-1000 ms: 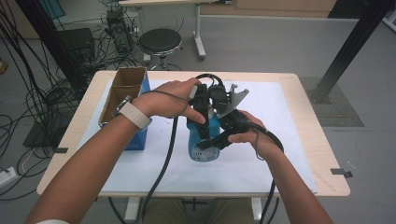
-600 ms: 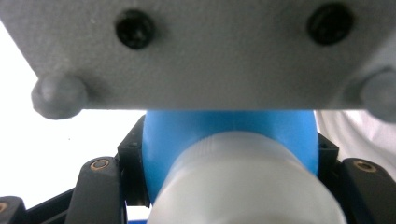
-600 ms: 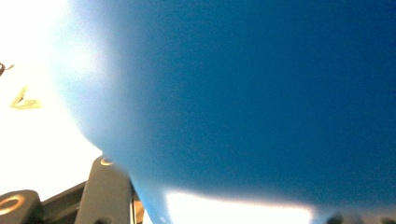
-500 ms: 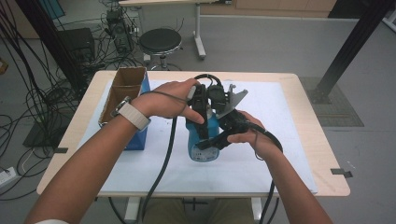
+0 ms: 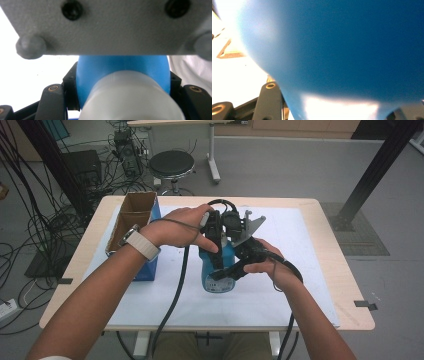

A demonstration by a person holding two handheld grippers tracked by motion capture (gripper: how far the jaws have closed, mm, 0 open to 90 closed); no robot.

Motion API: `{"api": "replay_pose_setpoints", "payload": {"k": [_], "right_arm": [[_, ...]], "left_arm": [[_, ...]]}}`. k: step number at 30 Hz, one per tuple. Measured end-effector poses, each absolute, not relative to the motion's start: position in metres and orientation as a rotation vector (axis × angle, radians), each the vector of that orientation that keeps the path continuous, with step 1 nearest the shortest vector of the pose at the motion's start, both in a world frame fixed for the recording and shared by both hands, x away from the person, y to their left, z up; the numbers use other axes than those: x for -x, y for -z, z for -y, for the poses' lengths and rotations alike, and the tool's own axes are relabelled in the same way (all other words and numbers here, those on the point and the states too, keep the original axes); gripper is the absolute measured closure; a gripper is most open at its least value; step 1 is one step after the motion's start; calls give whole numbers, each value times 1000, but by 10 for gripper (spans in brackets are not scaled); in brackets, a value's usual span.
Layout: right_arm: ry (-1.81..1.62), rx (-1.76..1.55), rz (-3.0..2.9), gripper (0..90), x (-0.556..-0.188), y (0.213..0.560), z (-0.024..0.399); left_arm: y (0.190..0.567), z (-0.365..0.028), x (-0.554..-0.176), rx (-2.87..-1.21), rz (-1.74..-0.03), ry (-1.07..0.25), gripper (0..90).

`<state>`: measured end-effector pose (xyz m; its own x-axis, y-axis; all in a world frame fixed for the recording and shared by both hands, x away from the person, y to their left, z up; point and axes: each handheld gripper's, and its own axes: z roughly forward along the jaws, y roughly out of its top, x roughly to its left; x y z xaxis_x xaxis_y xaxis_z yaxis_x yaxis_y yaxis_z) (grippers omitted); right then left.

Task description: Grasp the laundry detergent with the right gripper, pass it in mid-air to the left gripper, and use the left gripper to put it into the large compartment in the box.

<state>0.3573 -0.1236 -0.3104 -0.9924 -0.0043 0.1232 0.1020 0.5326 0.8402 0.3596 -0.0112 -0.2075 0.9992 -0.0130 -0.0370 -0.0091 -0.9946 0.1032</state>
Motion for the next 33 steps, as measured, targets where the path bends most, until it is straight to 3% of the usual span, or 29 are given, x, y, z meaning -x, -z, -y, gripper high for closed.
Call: {"api": "replay_pose_setpoints", "payload": {"k": [33], "right_arm": [[1472, 67, 2679, 429, -359, 308, 124]], "left_arm": [[206, 8, -361, -3013, 19, 56, 370]]}}
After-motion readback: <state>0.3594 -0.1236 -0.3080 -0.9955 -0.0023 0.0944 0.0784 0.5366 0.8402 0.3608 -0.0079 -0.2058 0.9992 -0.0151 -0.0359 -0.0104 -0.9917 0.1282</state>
